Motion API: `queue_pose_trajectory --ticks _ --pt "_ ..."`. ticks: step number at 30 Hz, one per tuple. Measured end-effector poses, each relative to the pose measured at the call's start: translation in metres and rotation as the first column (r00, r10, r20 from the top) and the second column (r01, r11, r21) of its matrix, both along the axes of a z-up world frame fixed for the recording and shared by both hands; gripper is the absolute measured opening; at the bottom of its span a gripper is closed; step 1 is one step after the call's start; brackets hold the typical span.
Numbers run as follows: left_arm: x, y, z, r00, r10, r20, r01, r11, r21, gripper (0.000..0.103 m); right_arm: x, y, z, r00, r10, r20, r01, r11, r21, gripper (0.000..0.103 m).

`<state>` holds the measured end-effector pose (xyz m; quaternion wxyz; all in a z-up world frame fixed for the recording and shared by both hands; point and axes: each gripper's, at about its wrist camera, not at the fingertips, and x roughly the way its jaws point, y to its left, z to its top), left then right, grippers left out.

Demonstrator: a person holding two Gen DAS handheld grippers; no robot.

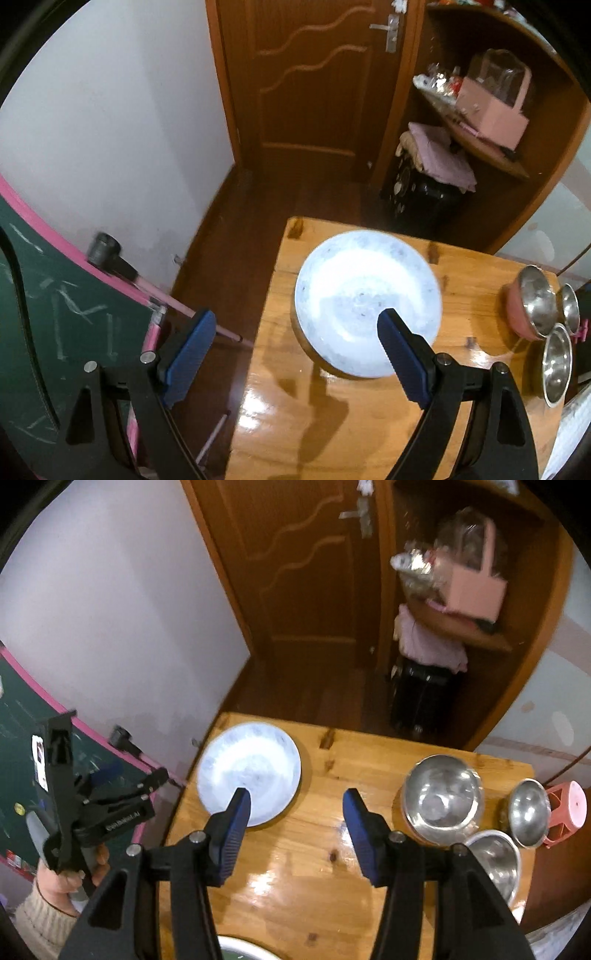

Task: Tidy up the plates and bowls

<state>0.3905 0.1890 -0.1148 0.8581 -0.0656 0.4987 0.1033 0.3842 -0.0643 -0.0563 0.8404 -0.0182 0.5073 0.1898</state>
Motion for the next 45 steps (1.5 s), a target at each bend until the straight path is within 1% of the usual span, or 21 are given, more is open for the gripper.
queue_pose_trajectory --ticks 2,4,5,6,8,11,13,14,16,18,20,22,23,25,26,28,29,33,37,40,45 --pt "0.012 0.006 -0.021 0.999 0.015 -0.029 -0.016 0.999 -0.031 0.088 0.015 0.005 -0.023 0.999 0.000 -0.041 -0.001 1.000 -0.015 0.052" --pt "0.021 0.011 -0.039 0.998 0.027 -0.048 -0.030 0.997 -0.073 0.088 0.028 0.010 -0.043 0.996 0.009 -0.084 -0.009 1.000 -0.005 0.052" --pt "0.025 0.013 -0.047 0.998 0.033 -0.053 -0.038 0.995 -0.088 0.088 0.039 0.017 -0.063 0.993 0.012 -0.116 -0.012 1.000 -0.003 0.052" --pt "0.028 0.016 -0.054 0.998 0.040 -0.058 -0.046 0.994 -0.102 0.088 0.039 0.017 -0.063 0.993 0.012 -0.116 -0.012 1.000 -0.003 0.052" --pt "0.034 0.020 -0.071 0.996 0.056 -0.071 -0.065 0.989 -0.134 0.088 0.051 0.023 -0.083 0.989 0.001 -0.146 -0.002 1.000 -0.007 0.052" --pt "0.039 0.023 -0.091 0.994 0.063 -0.089 -0.078 0.983 -0.168 0.088 0.063 0.030 -0.107 0.982 -0.006 -0.188 0.009 1.000 0.012 0.051" --pt "0.041 0.023 -0.103 0.993 0.063 -0.099 -0.080 0.981 -0.178 0.087 0.070 0.033 -0.122 0.976 -0.007 -0.219 0.012 1.000 0.023 0.043" --pt "0.042 0.024 -0.107 0.993 0.062 -0.100 -0.080 0.980 -0.184 0.086 0.073 0.036 -0.130 0.972 -0.007 -0.236 0.012 1.000 0.021 0.041" --pt "0.041 0.025 -0.113 0.994 0.060 -0.094 -0.078 0.976 -0.204 0.079 0.077 0.039 -0.141 0.967 -0.003 -0.255 0.009 1.000 0.021 0.033" --pt "0.040 0.026 -0.116 0.994 0.061 -0.089 -0.080 0.971 -0.224 0.076 0.081 0.040 -0.152 0.962 -0.004 -0.272 0.010 1.000 0.021 0.030" --pt "0.041 0.028 -0.119 0.995 0.067 -0.079 -0.084 0.969 -0.234 0.072 0.084 0.041 -0.158 0.960 -0.007 -0.280 0.015 1.000 0.025 0.026" --pt "0.040 0.029 -0.120 0.995 0.069 -0.070 -0.085 0.965 -0.250 0.060 0.087 0.043 -0.163 0.957 -0.010 -0.288 0.020 0.999 0.034 0.021" --pt "0.039 0.031 -0.120 0.995 0.068 -0.070 -0.084 0.962 -0.260 0.057 0.088 0.044 -0.165 0.956 -0.010 -0.292 0.022 0.999 0.038 0.020" --pt "0.041 0.032 -0.124 0.995 0.062 -0.081 -0.082 0.959 -0.271 0.042 0.090 0.047 -0.170 0.955 -0.011 -0.295 0.021 0.999 0.032 0.015" --pt "0.042 0.031 -0.127 0.994 0.061 -0.088 -0.083 0.958 -0.274 0.037 0.091 0.049 -0.171 0.956 -0.008 -0.295 0.017 0.999 0.030 0.014" --pt "0.043 0.033 -0.130 0.994 0.060 -0.096 -0.085 0.955 -0.285 0.020 0.090 0.050 -0.171 0.956 -0.001 -0.293 0.013 0.999 0.041 0.008" --pt "0.044 0.033 -0.131 0.993 0.061 -0.098 -0.087 0.953 -0.289 0.017 0.089 0.051 -0.170 0.956 0.002 -0.294 0.012 0.999 0.046 0.008" --pt "0.043 0.037 -0.133 0.993 0.066 -0.096 -0.092 0.947 -0.307 0.013 0.087 0.051 -0.170 0.954 0.008 -0.300 0.005 0.999 0.044 0.007" --pt "0.038 0.038 -0.134 0.994 0.040 -0.099 -0.070 0.943 -0.326 0.011 0.078 0.048 -0.169 0.953 0.033 -0.300 -0.020 0.999 0.046 0.007" --pt "0.035 0.035 -0.133 0.994 0.013 -0.105 -0.047 0.943 -0.328 0.010 0.071 0.041 -0.169 0.951 0.042 -0.305 -0.026 0.998 0.057 0.007" --pt "0.033 0.032 -0.132 0.991 -0.009 -0.134 -0.038 0.940 -0.340 0.010 0.060 0.034 -0.164 0.949 0.062 -0.310 -0.041 0.996 0.074 0.007"
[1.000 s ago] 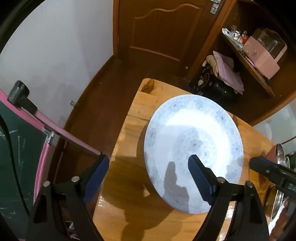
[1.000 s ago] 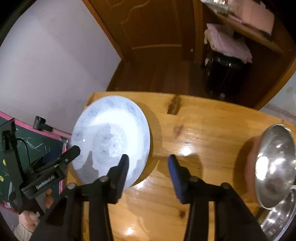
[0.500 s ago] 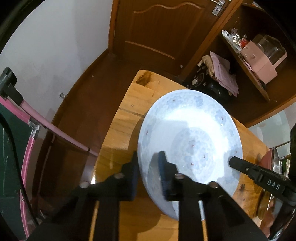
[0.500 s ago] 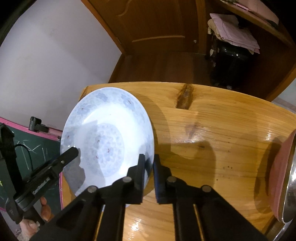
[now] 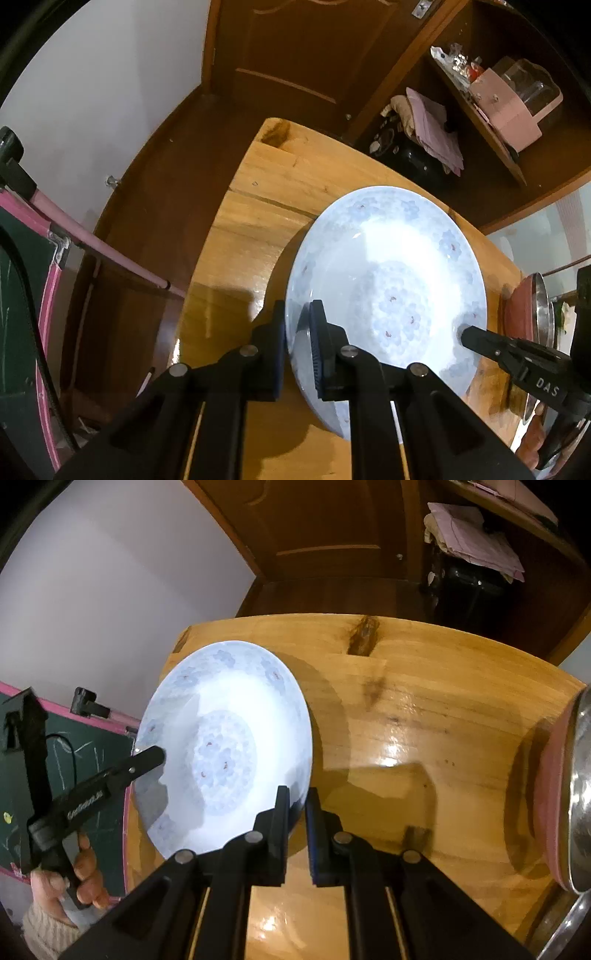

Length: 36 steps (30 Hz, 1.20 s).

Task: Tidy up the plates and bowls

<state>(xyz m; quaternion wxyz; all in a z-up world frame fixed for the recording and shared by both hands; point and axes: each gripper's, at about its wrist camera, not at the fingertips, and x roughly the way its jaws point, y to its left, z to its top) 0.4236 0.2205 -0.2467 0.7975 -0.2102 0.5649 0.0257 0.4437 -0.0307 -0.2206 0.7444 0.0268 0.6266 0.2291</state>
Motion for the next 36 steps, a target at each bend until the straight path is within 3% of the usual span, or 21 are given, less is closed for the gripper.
queue_pose_trajectory --ticks 13,17,28,36 --pt "-0.013 -0.039 0.006 0.991 -0.132 -0.033 0.134 0.990 0.043 0.010 -0.016 -0.022 -0.005 1.000 -0.016 -0.009 0.016 1.000 -0.019 0.007" --pt "-0.030 -0.043 0.012 0.992 -0.125 -0.026 0.125 0.992 0.021 0.010 -0.027 -0.028 -0.001 1.000 -0.012 -0.009 0.012 1.000 -0.019 0.007" --pt "-0.093 -0.055 0.065 0.994 -0.111 0.014 0.111 0.993 0.048 0.010 -0.078 -0.044 0.037 1.000 -0.006 0.029 0.005 1.000 0.018 0.007" --pt "-0.153 -0.077 0.117 0.989 -0.141 0.045 0.137 0.987 0.082 0.010 -0.145 -0.061 0.080 0.998 -0.013 0.063 0.011 1.000 0.023 0.008"
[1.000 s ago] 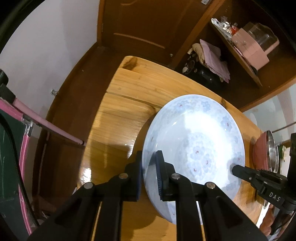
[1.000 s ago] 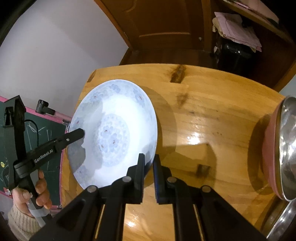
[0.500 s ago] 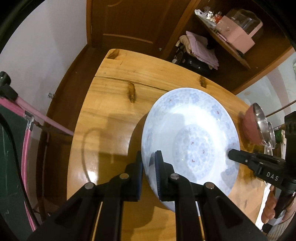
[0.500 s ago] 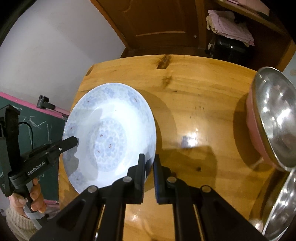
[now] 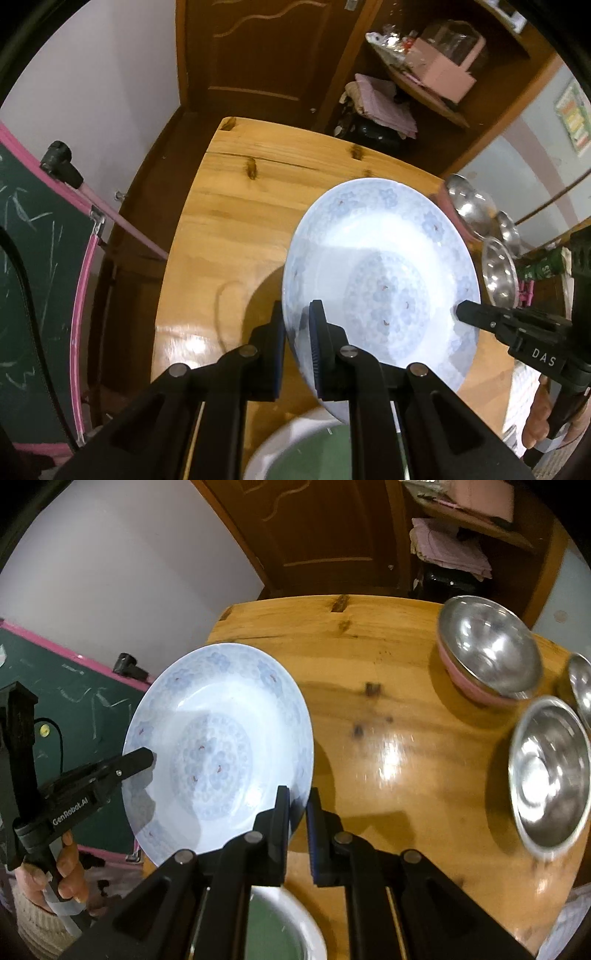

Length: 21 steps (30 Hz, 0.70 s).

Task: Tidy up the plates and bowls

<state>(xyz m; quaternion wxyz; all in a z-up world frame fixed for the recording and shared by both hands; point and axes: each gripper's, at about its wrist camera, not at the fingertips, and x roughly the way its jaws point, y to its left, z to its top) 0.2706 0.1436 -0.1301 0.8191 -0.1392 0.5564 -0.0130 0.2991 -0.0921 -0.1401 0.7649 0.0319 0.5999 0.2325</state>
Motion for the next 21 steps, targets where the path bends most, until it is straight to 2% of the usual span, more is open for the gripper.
queue_pose_trajectory --ticks 5,11,15,17,21 --pt "-0.046 -0.021 0.022 0.999 -0.029 0.030 0.028 0.999 0.038 0.010 -0.046 -0.015 0.022 1.000 -0.013 0.028 0.013 1.000 0.001 0.008" --pt "-0.099 -0.036 0.032 0.998 -0.052 0.039 0.051 0.998 0.022 0.010 -0.097 -0.030 0.031 0.999 -0.021 0.050 0.021 1.000 0.002 0.008" --pt "-0.128 -0.041 0.024 0.998 -0.063 0.024 0.062 0.998 0.025 0.010 -0.134 -0.037 0.020 0.999 -0.007 0.053 0.006 1.000 0.008 0.008" --pt "-0.141 -0.041 0.018 0.998 -0.063 0.015 0.063 0.998 0.024 0.010 -0.140 -0.037 0.017 0.999 -0.006 0.051 0.005 1.000 0.012 0.008" --pt "-0.164 -0.037 -0.001 0.999 -0.050 -0.002 0.050 0.999 0.012 0.010 -0.166 -0.037 -0.006 0.999 -0.005 0.035 0.004 1.000 0.024 0.008"
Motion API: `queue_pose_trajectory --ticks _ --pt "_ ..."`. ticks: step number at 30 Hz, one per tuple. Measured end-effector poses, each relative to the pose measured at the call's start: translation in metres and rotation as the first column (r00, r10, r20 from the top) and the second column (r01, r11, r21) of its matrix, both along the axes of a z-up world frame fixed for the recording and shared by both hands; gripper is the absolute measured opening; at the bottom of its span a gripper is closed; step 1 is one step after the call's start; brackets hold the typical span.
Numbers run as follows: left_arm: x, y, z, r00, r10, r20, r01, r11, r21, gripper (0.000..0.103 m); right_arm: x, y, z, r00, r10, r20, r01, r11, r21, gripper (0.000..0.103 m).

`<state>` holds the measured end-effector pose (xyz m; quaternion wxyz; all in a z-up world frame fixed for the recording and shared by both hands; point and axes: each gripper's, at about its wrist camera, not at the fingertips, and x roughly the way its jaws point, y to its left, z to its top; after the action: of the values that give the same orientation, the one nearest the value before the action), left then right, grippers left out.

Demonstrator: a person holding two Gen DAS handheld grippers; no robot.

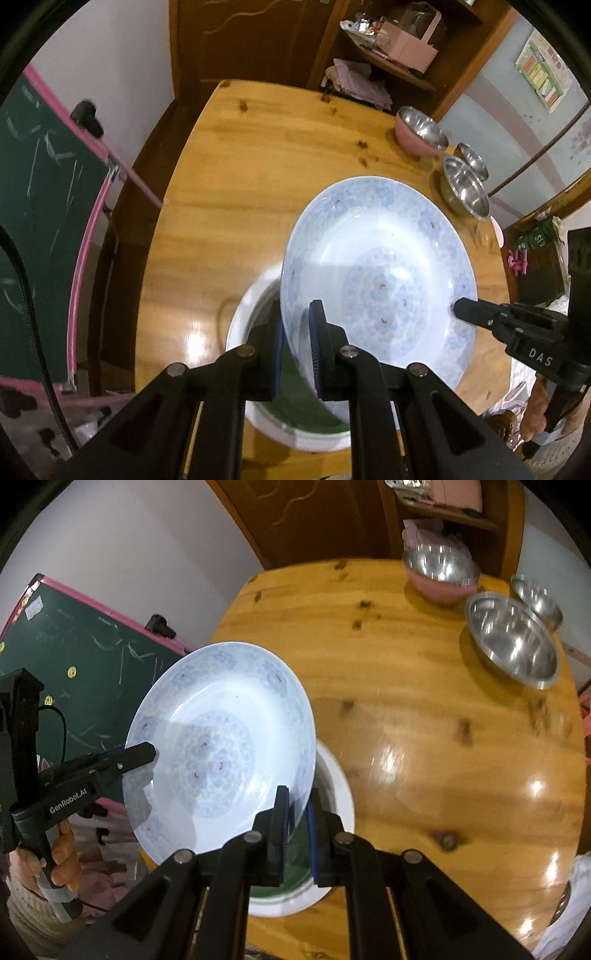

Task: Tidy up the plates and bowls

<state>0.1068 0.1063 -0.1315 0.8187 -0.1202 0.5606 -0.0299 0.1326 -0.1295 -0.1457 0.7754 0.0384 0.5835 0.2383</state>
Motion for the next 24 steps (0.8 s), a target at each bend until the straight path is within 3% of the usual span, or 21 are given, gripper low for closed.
queue_pose_trajectory --ticks 13,24 --pt "-0.049 0.001 -0.076 0.997 0.024 -0.077 -0.025 1.000 -0.008 0.010 -0.049 0.005 -0.061 0.997 0.021 -0.069 -0.025 0.998 -0.051 0.008" --pt "-0.048 0.001 -0.088 0.998 0.016 -0.069 -0.017 1.000 -0.019 0.010 -0.047 0.006 -0.072 0.998 -0.008 -0.068 0.003 0.998 -0.068 0.009"
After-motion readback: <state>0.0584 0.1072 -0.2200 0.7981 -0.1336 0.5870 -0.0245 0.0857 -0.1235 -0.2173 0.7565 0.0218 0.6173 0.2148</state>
